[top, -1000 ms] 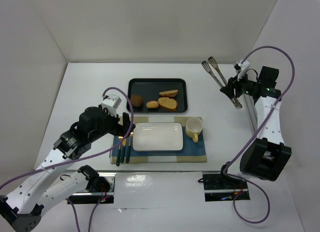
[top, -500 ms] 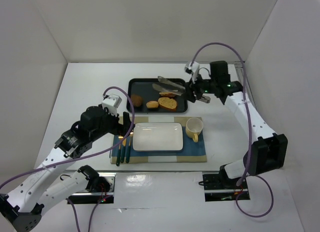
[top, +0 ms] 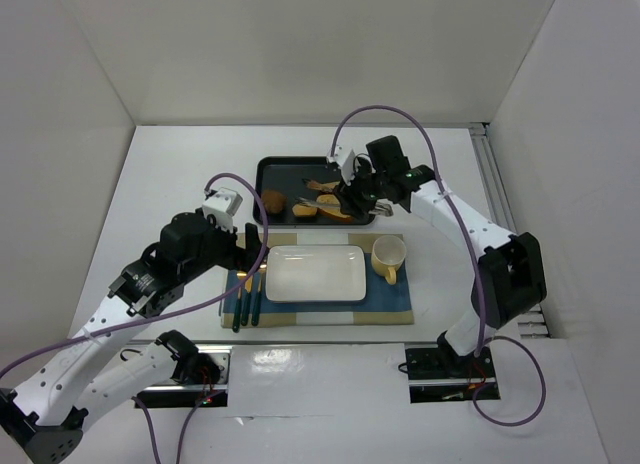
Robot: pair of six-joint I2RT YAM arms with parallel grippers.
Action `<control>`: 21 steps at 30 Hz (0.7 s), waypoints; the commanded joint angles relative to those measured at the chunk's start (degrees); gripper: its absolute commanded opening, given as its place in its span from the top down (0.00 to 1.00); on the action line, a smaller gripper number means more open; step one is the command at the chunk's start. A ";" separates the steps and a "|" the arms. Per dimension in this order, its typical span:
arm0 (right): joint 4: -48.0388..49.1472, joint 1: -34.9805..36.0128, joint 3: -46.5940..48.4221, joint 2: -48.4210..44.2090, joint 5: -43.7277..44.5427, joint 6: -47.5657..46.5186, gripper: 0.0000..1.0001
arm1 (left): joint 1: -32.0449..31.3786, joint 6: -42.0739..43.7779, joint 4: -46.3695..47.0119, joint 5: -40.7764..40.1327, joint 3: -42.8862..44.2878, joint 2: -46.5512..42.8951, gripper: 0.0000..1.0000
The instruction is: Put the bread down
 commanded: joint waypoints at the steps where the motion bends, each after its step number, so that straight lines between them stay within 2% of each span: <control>1: 4.49 0.33 0.52 1.34 3.12 -1.23 0.41 | 0.18 0.46 1.53 -0.80 0.13 -0.88 0.00; 21: 3.44 2.17 -2.12 5.74 5.49 -2.28 0.40 | 0.18 0.46 1.53 -0.80 0.13 -0.88 0.00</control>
